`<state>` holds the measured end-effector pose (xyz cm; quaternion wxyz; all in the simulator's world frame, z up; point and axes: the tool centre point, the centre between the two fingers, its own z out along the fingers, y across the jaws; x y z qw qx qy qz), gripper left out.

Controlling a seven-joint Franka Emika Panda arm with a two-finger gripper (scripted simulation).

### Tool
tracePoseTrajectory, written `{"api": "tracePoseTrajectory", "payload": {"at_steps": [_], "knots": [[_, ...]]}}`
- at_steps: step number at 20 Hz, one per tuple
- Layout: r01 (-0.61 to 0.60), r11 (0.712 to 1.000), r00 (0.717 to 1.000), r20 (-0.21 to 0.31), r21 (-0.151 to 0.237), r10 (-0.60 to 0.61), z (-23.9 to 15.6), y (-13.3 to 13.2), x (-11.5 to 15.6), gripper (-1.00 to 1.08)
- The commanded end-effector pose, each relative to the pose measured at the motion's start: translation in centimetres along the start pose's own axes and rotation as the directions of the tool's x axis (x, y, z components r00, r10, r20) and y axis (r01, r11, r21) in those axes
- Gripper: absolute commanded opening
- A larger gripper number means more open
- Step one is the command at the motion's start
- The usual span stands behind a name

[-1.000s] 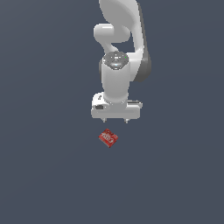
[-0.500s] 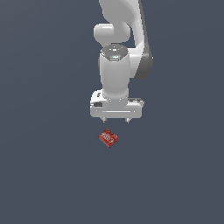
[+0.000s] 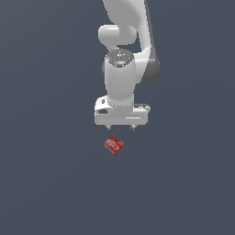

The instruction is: Pick up the object and move it to a goal position.

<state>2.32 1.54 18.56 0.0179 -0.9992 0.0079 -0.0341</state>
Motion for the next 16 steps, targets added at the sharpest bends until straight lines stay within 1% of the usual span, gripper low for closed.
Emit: {"api": "tracePoseTrajectory", "payload": {"at_steps": [1,5,9,12,16], "knots": [[0.031,1.000,1.000,0.003,-0.003,-0.031,0.4,0.2,0.0,1.00],[0.102,0.995,0.995,0.010,-0.008,-0.102,1.4,0.6,0.0,1.00],[0.195,0.981,0.981,0.020,-0.013,-0.194,2.7,1.1,-0.1,1.00],[0.275,0.961,0.961,0.029,-0.014,-0.275,3.8,1.5,-0.1,1.00],[0.381,0.925,0.924,0.041,-0.013,-0.380,5.4,2.0,-0.3,1.00]]}}
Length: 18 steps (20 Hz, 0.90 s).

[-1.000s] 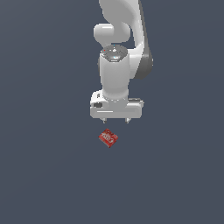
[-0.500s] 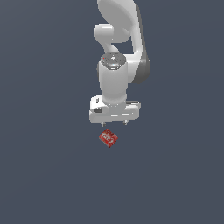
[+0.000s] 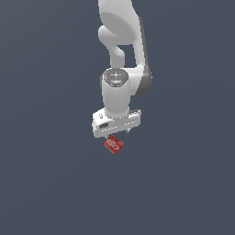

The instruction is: Pick up the object and move it to a goal position.

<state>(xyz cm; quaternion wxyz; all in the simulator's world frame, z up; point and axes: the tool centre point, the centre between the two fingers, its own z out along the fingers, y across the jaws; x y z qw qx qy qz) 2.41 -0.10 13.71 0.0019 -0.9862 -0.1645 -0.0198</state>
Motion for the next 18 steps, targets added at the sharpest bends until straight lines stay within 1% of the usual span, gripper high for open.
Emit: {"api": "tracePoseTrajectory", "payload": {"at_steps": [1,6,12,18], "knots": [[0.071,0.997,0.997,0.006,-0.001,-0.071,1.0,0.3,-0.2,1.00],[0.210,0.978,0.978,0.018,0.001,-0.210,2.9,0.8,-0.5,1.00],[0.356,0.934,0.934,0.028,0.009,-0.357,5.0,1.2,-0.9,1.00],[0.451,0.892,0.892,0.032,0.017,-0.451,6.4,1.5,-1.2,1.00]]}}
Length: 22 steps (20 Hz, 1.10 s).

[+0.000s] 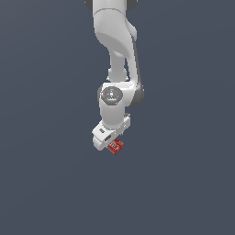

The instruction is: Pick up the object and move it to a goal position.

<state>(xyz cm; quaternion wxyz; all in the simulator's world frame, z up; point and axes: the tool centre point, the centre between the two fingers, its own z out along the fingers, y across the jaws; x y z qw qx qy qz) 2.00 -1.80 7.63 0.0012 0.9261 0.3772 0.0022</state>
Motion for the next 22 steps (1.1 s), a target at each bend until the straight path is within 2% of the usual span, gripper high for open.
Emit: {"api": "tracePoseTrajectory", "payload": {"at_steps": [1,13,22], "knots": [[0.037,0.999,0.999,0.001,0.001,-0.037,0.5,0.0,-0.1,1.00],[0.078,0.997,0.997,0.003,0.004,-0.078,1.4,0.1,-0.3,1.00],[0.083,0.997,0.997,0.003,0.004,-0.083,5.4,0.0,-0.4,1.00]]}}
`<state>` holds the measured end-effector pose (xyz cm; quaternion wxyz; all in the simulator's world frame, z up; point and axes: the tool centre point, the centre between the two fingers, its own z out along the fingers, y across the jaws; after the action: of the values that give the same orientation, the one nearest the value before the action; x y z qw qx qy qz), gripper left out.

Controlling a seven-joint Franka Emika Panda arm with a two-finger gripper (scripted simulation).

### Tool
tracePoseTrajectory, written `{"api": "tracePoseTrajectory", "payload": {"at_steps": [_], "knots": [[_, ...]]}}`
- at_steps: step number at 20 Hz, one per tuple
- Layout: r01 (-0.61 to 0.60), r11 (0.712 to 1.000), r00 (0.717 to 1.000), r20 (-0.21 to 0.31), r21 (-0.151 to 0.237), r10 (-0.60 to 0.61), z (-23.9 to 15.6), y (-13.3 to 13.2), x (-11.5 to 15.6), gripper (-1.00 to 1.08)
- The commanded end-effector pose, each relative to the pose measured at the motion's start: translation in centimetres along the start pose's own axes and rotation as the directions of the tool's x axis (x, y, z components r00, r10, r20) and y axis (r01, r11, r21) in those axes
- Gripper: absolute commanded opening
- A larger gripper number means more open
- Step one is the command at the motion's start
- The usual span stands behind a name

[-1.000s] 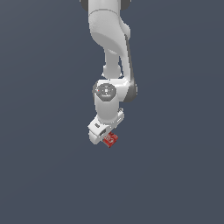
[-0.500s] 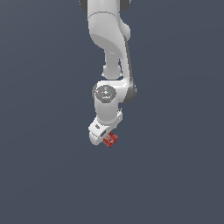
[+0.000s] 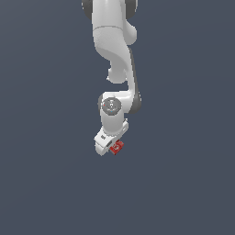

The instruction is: Pick up the object and move it to a goal position.

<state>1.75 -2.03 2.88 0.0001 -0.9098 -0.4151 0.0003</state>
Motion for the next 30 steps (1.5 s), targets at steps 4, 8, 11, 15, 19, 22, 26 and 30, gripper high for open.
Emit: {"api": "tracePoseTrajectory", "payload": {"at_steps": [4,8,11,15,19,22,26,30], "knots": [[0.001,1.000,1.000,0.000,-0.001,-0.001,1.3,0.1,0.0,1.00],[0.001,1.000,1.000,0.000,-0.001,-0.001,1.4,0.1,0.1,-1.00],[0.001,1.000,1.000,0.000,-0.001,-0.001,1.4,0.1,0.1,-1.00],[0.001,1.000,1.000,0.000,-0.001,-0.001,1.4,0.1,0.1,-1.00],[0.002,1.000,1.000,-0.001,-0.001,-0.002,1.0,0.1,0.1,-1.00],[0.002,1.000,1.000,-0.001,-0.001,-0.002,0.2,0.0,0.2,-1.00],[0.002,1.000,1.000,-0.001,-0.001,-0.002,-1.6,-0.3,0.4,-1.00],[0.002,1.000,1.000,0.000,-0.002,-0.002,-4.5,-0.7,0.7,-1.00]]}}
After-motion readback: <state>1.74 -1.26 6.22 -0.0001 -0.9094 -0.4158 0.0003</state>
